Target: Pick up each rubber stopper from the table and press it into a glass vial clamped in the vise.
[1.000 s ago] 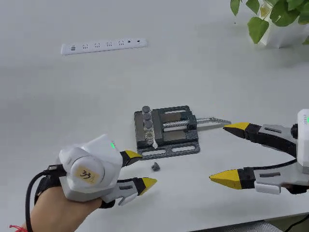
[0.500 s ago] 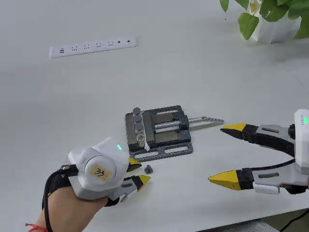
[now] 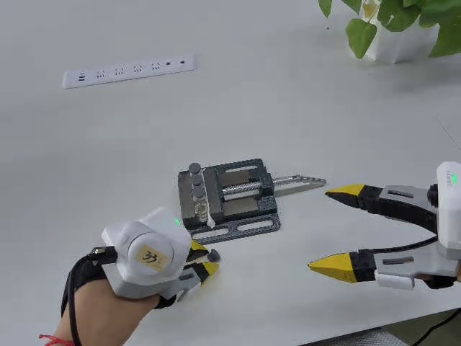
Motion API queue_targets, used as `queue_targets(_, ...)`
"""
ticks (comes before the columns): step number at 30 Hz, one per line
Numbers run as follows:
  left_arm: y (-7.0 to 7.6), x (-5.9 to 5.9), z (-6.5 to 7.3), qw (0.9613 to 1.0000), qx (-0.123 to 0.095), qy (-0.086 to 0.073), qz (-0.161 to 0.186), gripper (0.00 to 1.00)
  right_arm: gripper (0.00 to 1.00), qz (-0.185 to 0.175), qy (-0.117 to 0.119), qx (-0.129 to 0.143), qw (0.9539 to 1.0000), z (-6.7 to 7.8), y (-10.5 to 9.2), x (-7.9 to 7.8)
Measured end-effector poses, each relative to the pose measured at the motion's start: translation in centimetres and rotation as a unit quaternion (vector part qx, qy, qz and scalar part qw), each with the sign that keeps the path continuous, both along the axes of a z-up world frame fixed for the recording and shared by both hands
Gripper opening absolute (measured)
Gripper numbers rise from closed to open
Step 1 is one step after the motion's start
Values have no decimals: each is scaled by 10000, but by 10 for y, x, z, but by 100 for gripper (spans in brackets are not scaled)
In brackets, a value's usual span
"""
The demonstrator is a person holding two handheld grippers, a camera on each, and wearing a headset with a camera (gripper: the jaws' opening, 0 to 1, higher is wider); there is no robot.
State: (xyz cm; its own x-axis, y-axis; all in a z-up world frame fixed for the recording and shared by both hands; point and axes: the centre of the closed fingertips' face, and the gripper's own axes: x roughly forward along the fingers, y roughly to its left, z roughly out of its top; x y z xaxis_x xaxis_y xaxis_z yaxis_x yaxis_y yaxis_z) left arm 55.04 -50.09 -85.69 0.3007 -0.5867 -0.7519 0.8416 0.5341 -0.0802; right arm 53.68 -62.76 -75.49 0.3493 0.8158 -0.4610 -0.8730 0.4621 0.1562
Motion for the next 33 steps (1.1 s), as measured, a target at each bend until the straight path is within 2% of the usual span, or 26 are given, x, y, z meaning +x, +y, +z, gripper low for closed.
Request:
queue_targets(20, 0, 1, -1, 10000, 53, 10, 8, 5, 63, 38, 16, -72, 10000, -3, -1, -1)
queue_targets(27, -1, 0, -2, 9997, 153, -113, -153, 4, 62, 104, 67, -84, 9999, -4, 3, -3)
queue_targets(30, -2, 0, 1, 9998, 65, -102, -165, 4, 61, 151, 69, -92, 9998, -3, 5, -3)
queue_targets(33, -6, -1, 11, 9997, -60, -141, -170, 4, 60, 249, 58, -108, 9996, 0, 10, -4)
